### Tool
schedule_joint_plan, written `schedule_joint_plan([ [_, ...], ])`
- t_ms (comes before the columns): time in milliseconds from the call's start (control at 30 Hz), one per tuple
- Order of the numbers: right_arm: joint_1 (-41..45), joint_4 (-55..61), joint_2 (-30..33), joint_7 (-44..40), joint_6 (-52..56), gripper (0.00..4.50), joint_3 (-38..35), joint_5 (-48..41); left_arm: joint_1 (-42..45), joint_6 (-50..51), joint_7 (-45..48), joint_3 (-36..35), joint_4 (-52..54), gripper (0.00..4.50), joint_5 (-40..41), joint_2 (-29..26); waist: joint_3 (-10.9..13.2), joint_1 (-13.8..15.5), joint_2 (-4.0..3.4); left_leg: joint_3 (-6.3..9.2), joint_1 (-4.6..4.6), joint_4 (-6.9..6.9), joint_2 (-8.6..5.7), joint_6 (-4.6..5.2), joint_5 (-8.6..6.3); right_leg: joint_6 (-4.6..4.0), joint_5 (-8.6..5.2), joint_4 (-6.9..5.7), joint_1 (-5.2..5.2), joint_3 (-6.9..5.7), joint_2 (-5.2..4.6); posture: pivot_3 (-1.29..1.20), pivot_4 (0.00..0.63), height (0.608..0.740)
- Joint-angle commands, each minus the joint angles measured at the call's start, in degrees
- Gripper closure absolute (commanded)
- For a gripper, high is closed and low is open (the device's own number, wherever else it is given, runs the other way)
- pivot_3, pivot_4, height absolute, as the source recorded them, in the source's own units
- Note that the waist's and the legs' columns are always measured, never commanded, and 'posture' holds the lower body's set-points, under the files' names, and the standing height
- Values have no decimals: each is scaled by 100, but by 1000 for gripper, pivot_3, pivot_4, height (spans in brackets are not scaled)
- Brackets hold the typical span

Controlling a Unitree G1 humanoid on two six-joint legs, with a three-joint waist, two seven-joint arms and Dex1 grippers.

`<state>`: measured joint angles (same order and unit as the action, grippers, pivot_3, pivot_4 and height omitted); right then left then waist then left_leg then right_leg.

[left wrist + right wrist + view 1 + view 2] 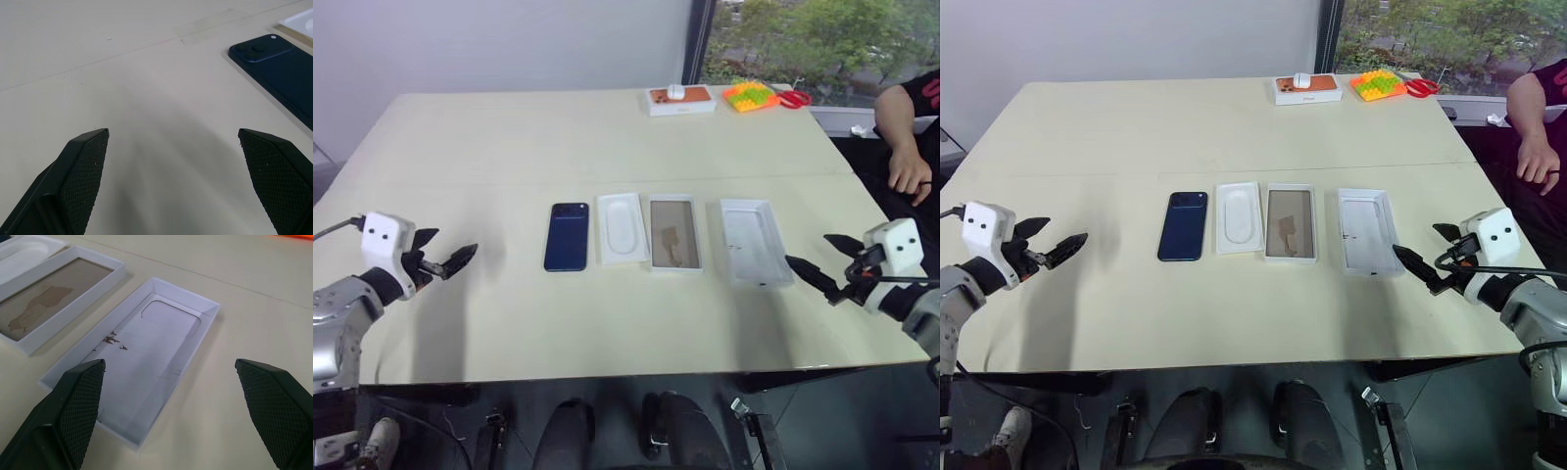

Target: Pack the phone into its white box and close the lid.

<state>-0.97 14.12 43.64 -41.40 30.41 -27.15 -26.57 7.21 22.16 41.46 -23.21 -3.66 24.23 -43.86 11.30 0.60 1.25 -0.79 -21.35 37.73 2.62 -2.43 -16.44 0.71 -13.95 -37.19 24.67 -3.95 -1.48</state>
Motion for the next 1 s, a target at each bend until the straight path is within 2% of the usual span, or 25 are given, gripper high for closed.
schedule_joint_plan([
  [33,42,110,-47,35,-141,53,-51,-55,33,-19,35,-94,117,43,-17,-138,0,7,0,0,0,0,0,0,0,0,0,0,0,0,0,0,150,740],
  [467,77,391,-116,201,-119,53,77,-82,264,59,-27,132,205,43,5,-18,0,-1,0,-17,-1,2,1,0,0,1,1,0,4,15,0,0,150,740],
  [633,273,856,-107,322,106,53,449,-145,411,240,-85,208,524,43,193,130,0,1,0,-19,1,2,2,0,0,0,1,-3,5,17,0,0,150,740],
  [933,352,1673,-169,547,376,53,912,-234,1417,1215,-144,947,894,43,472,501,-2,14,4,-18,-6,14,-7,0,0,4,3,-6,5,17,3,0,150,740],
  [1000,522,1917,-234,644,468,53,1137,-281,1788,1662,-157,1407,971,43,377,541,-2,-1,4,-22,-5,16,-10,0,0,12,8,-6,4,23,2,0,150,740],
])
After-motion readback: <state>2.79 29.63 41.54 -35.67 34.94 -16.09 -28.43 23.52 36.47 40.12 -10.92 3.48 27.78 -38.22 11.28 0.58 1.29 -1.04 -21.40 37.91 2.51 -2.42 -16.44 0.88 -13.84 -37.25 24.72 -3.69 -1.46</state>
